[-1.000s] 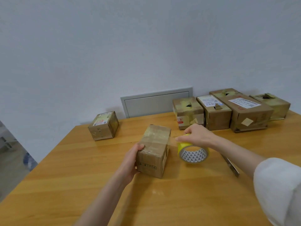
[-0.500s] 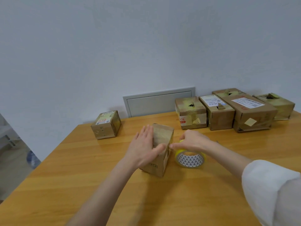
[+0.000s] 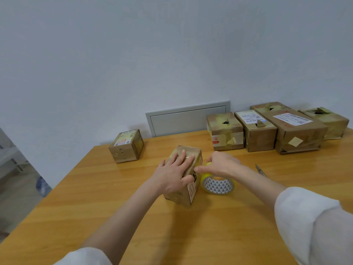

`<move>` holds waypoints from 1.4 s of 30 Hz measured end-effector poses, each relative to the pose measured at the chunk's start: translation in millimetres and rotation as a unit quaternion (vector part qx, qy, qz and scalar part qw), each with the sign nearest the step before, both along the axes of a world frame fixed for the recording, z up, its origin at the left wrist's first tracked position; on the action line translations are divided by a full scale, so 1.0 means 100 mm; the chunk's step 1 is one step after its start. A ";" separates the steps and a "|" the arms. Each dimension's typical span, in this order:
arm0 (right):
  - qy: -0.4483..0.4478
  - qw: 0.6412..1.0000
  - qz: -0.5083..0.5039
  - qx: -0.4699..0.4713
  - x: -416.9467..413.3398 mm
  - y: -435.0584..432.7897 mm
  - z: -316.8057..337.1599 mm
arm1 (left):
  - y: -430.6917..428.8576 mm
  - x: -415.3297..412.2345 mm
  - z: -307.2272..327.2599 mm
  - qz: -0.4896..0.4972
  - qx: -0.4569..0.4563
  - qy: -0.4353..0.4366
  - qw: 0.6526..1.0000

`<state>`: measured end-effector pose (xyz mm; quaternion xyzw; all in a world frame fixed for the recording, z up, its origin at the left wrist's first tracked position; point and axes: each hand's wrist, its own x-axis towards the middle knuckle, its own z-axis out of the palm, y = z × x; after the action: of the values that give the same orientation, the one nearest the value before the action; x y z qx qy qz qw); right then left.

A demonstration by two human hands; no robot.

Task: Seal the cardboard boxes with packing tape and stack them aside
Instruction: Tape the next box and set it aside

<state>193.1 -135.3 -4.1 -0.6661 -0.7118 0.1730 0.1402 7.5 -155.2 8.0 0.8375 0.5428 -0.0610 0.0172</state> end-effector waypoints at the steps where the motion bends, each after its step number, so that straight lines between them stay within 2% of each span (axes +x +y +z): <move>1: -0.003 1.000 -0.003 0.001 0.00 -0.01 0.00 | 0.00 0.00 0.00 0.000 -0.002 0.001 1.000; 6: -0.013 1.000 -0.019 0.007 -0.02 -0.04 -0.01 | 0.00 0.05 0.06 0.011 -0.022 0.013 1.000; 11: -0.035 0.999 -0.030 0.020 -0.02 -0.02 -0.05 | 0.00 0.15 0.08 0.002 0.036 -0.033 0.999; 14: -0.030 0.999 -0.032 0.021 -0.02 0.00 -0.07 | -0.01 0.18 0.05 0.001 0.000 -0.010 1.000; 17: -0.029 0.999 -0.028 0.014 -0.01 0.00 -0.08 | -0.01 0.10 0.18 0.035 -0.058 -0.129 0.989; 19: -0.026 0.999 -0.028 0.015 -0.01 0.01 -0.09 | -0.01 0.05 0.23 0.075 -0.034 -0.180 0.980; 21: -0.031 0.999 -0.028 0.017 -0.02 0.01 -0.09 | -0.03 0.07 0.24 0.118 -0.003 -0.118 0.986; 24: -0.033 0.999 -0.022 0.017 -0.01 -0.01 -0.07 | -0.03 0.16 0.18 0.166 -0.012 -0.023 0.986; 26: 0.008 1.000 0.001 -0.002 0.05 -0.01 -0.05 | 0.02 0.18 0.17 0.186 -0.015 -0.029 0.982; 31: 0.202 0.975 0.041 -0.080 0.43 -0.08 0.01 | 0.07 0.08 0.18 0.209 -0.029 -0.119 0.970; 34: 0.235 0.962 0.079 -0.111 0.59 -0.15 -0.05 | 0.04 0.07 0.17 0.212 -0.009 -0.151 0.965; 37: 0.260 0.956 0.088 -0.102 0.57 -0.17 -0.09 | 0.02 0.05 0.15 0.210 0.008 -0.170 0.963; 42: 0.275 0.953 0.093 -0.086 0.48 -0.19 -0.10 | 0.00 0.04 0.15 0.204 0.011 -0.150 0.967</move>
<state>240.8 -154.0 -13.9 -0.5327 -0.6871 0.4226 0.2561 11.7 -155.0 22.7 0.7084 0.6943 0.0764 0.1011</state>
